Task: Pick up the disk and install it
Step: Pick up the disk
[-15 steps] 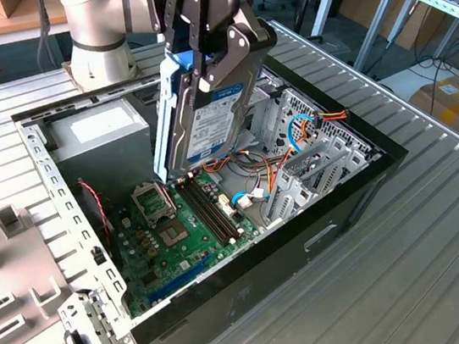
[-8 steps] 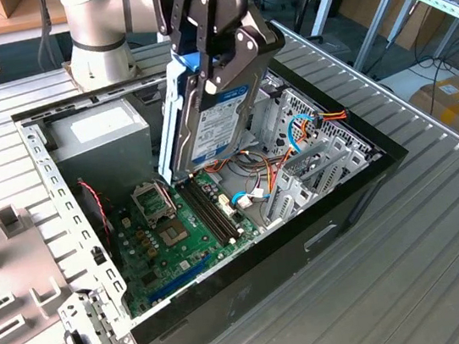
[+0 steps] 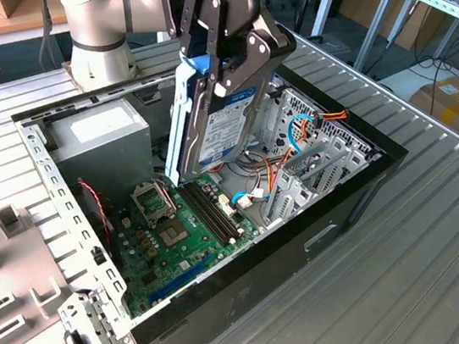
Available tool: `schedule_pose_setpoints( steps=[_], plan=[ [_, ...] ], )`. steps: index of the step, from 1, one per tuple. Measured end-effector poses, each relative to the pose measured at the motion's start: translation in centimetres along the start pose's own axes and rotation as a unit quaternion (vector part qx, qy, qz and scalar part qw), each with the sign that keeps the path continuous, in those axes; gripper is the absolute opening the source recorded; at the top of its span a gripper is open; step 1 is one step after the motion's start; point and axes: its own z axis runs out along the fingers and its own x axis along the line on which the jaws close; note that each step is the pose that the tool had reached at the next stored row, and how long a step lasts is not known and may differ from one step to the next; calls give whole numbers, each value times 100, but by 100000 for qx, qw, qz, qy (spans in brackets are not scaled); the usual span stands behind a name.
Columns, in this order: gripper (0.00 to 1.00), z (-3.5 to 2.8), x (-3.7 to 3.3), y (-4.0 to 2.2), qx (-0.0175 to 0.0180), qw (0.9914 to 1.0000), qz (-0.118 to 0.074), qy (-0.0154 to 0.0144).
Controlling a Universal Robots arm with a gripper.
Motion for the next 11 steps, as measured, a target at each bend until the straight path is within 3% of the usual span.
schedule_pose_setpoints(
  steps=[11],
  plan=[
    [37, -3, 87, -46, 0, 100000, 0, -3]
  ],
)
